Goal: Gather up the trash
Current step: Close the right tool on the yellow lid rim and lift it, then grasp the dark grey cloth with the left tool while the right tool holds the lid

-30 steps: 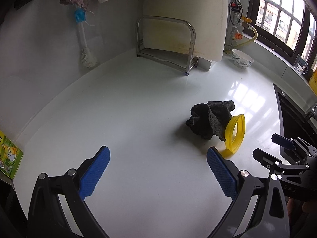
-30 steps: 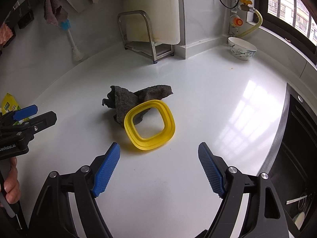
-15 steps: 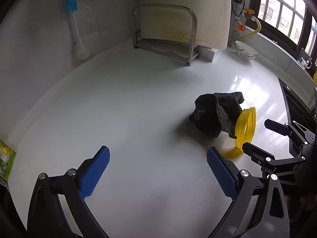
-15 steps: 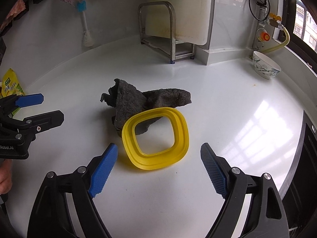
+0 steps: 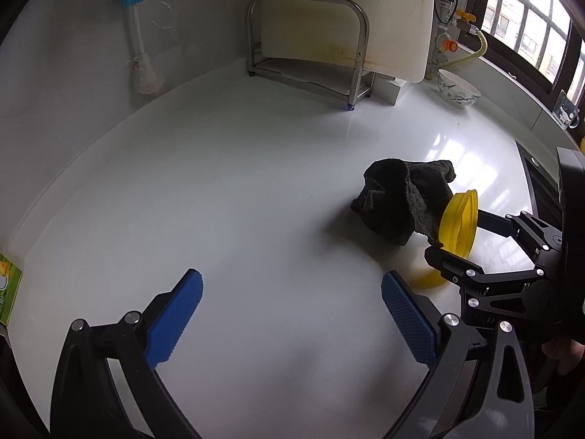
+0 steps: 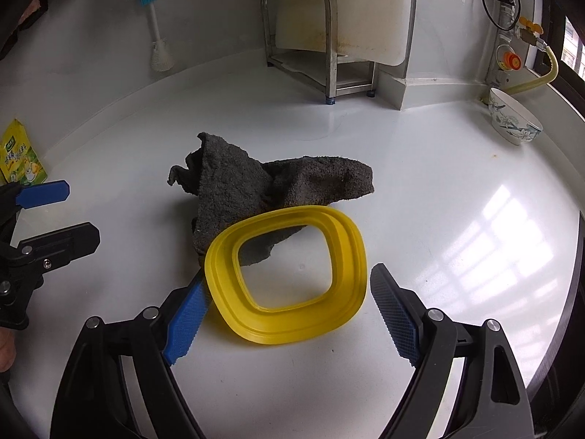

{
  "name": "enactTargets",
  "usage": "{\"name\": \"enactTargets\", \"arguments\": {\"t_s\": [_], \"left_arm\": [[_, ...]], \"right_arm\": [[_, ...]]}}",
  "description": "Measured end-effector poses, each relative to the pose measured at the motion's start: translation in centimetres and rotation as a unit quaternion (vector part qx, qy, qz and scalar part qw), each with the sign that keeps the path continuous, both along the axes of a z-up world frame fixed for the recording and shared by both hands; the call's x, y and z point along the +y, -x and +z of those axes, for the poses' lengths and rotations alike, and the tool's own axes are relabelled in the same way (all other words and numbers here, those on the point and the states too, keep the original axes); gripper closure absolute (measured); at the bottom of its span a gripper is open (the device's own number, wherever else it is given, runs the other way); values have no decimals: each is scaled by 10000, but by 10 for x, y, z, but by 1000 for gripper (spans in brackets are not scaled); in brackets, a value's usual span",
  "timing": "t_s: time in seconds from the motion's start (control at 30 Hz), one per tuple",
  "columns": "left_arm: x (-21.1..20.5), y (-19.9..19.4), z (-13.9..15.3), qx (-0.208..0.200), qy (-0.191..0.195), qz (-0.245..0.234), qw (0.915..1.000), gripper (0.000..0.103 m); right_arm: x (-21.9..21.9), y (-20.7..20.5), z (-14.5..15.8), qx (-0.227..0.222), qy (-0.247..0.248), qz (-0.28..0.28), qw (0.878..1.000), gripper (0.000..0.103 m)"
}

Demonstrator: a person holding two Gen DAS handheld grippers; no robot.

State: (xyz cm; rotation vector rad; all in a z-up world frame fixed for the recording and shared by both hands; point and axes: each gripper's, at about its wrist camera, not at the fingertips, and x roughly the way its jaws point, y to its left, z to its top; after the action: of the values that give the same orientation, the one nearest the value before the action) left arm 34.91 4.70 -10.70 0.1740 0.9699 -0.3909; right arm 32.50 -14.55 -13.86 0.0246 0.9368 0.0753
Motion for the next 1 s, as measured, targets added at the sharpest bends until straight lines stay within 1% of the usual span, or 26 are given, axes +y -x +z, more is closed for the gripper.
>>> {"name": "enactTargets", "arguments": {"t_s": [0.27,0.33,0.37,0.53,0.67,0.8,1.0], "left_arm": [[-1,1,-2,15,-3,0,10000,7],[-2,1,-2,19,-1,-5,10000,7],[-3,2,-3,20,-1,-17,10000,7],[-9,3,-4,45,14,-71,10000,7],[-15,3,-3,38,48,-126,9999,7],[-26,2,-3,28,95,-197,9998,7],[-52,-3,0,-44,285,-324,9991,7]], "right_arm": [[1,-1,3,-191,50,141,9997,22],[-1,1,4,-185,4,142,9997,28],[-2,2,4,-161,-12,123,9998,33],[-11,9,8,-184,-166,-29,9997,34],[-21,17,13,-221,-240,-250,9992,34],[-39,32,17,-263,-437,-639,9967,34],[-63,58,20,-271,-541,-1208,9908,34]]}}
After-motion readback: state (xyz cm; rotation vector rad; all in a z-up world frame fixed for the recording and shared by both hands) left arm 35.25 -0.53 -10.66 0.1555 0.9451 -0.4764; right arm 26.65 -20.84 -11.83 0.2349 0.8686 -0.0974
